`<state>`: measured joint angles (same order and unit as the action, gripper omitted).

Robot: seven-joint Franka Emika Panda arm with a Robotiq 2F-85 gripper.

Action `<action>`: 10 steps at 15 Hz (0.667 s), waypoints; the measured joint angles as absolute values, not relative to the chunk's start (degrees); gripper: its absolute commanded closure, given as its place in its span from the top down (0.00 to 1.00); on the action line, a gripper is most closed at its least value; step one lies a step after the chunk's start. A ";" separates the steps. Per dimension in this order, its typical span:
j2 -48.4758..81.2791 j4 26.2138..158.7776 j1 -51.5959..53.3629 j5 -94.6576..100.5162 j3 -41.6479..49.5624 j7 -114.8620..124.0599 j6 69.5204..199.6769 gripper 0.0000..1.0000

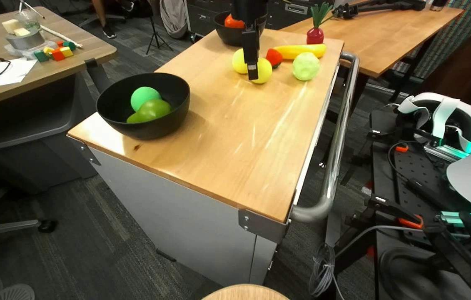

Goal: Put the fruits in the bowls

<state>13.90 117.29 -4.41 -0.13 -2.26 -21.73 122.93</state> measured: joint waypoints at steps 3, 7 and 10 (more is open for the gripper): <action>11.09 120.73 -3.35 4.77 -2.25 -21.32 127.43 1.00; 8.18 124.48 -2.85 9.17 -2.19 -19.69 131.30 1.00; 6.86 126.28 -2.85 10.84 -1.82 -17.55 132.32 1.00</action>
<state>6.86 126.28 -2.85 10.84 -1.82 -17.55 132.32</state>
